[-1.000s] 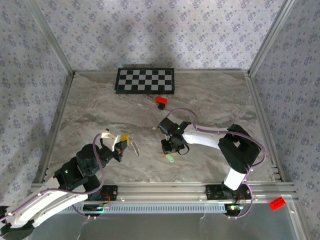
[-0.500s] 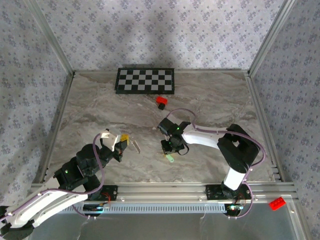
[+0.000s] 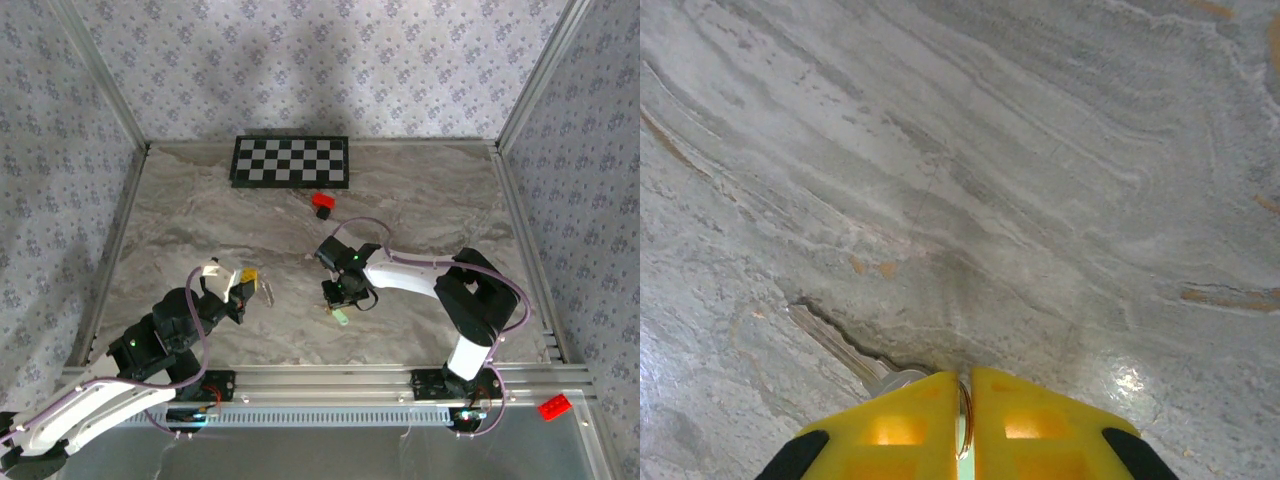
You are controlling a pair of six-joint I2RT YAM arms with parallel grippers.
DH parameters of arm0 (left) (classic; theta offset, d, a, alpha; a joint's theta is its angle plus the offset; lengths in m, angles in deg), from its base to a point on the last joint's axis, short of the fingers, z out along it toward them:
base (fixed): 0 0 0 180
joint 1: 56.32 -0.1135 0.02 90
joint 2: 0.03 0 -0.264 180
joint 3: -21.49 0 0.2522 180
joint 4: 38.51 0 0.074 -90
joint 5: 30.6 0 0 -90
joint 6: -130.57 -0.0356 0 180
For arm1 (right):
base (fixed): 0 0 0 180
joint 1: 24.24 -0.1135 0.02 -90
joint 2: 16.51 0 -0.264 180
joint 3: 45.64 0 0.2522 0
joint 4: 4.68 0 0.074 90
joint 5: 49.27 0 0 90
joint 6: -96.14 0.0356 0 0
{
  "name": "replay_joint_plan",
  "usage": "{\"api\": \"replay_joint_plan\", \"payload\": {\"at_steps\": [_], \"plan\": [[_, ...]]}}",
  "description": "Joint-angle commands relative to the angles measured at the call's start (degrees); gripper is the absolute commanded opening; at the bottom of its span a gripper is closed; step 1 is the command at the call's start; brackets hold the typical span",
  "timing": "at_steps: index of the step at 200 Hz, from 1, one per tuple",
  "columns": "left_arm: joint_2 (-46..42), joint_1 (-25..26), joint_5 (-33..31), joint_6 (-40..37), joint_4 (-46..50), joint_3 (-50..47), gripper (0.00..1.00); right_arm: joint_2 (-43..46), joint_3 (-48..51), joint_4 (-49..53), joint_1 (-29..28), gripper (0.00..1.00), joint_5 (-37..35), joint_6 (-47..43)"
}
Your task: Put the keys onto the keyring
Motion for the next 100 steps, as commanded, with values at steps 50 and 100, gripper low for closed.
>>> {"api": "replay_joint_plan", "payload": {"at_steps": [50, 100], "plan": [[1.0, 0.0, 0.1, -0.4, -3.0, 0.8, 0.00, 2.9, 0.5, 2.1, -0.3, 0.08, -1.9, -1.7], [3.4, -0.1, 3.0, -0.6, -4.6, 1.6, 0.00, 9.0, 4.0, -1.7, -1.3, 0.02, -3.8, -4.2]]}}
